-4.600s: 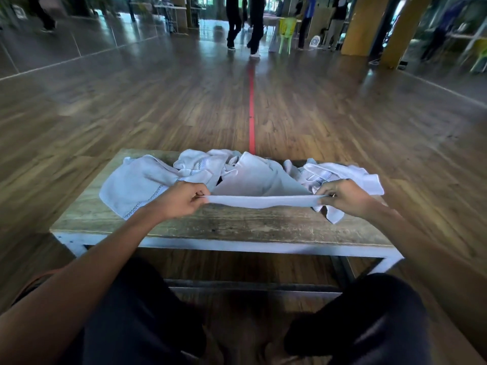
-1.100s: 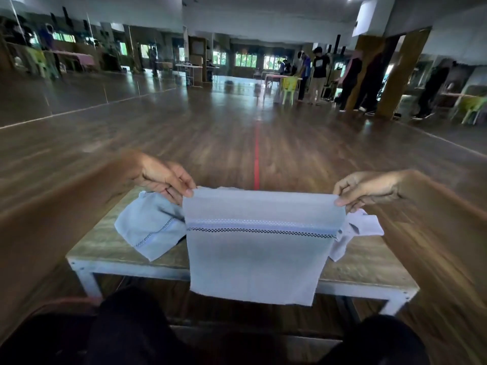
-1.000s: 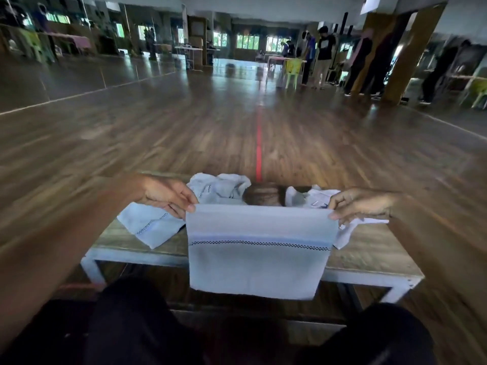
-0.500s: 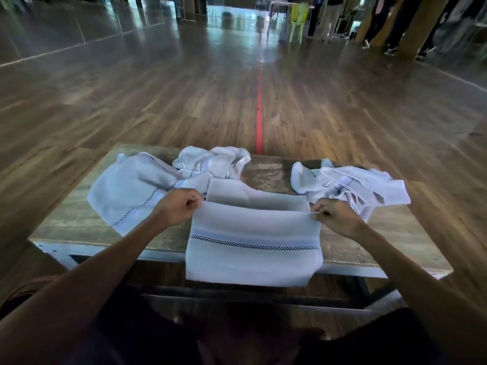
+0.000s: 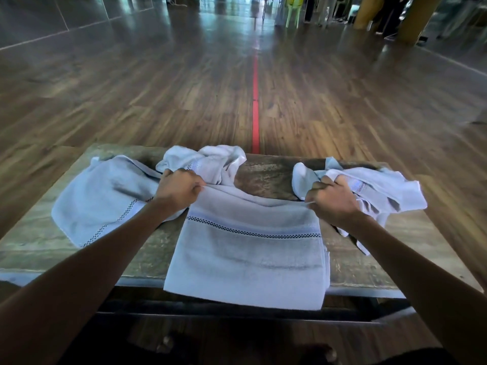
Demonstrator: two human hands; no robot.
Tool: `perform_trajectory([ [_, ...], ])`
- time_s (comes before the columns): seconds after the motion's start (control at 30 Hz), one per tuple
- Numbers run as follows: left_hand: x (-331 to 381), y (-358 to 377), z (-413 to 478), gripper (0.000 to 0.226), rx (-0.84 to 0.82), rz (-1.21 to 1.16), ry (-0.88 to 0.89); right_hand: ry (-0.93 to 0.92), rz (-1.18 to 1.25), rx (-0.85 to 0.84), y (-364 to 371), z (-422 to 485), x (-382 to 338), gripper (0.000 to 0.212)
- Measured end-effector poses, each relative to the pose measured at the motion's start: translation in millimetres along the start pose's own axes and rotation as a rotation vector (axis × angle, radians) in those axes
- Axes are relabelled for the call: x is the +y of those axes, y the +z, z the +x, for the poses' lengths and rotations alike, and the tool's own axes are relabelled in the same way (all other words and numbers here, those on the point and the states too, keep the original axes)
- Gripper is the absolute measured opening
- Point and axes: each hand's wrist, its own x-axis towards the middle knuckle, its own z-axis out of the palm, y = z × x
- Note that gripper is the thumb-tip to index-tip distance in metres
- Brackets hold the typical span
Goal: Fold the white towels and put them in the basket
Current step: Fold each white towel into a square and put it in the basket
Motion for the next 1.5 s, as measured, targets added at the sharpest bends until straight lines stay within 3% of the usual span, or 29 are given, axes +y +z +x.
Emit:
perform_trajectory([
  [0.33, -7, 16, 11, 0.015, -0.082, -0.031, 0.109, -0.017, -0.181, -0.156, 26, 19, -4, 0.009],
  [0.5, -8, 8, 17, 0.006, -0.197, -0.111, 0.119, -0.005, -0.167, -0.105, 28, 21, -2, 0.015],
  [0.73, -13, 1, 23, 0.003, -0.375, -0.130, 0.141, 0.033, -0.109, -0.209, 25, 24, -2, 0.025],
  [0.93, -19, -8, 18, 0.015, -0.330, -0.190, 0.145, 0.061, -0.063, -0.096, 23, 15, 1, 0.022],
  [1.13, -19, -28, -8, 0.010, -0.227, -0.241, 0.159, -0.019, -0.093, -0.031, 8, -7, 1, 0.018],
  [1.4, -13, -84, -39, 0.008, -0.203, -0.048, 0.197, -0.009, 0.191, 0.046, -48, -37, 12, 0.051],
  [1.5, -8, -105, -49, 0.017, -0.214, -0.066, 0.191, -0.031, 0.376, 0.050, -75, -50, 17, 0.031],
])
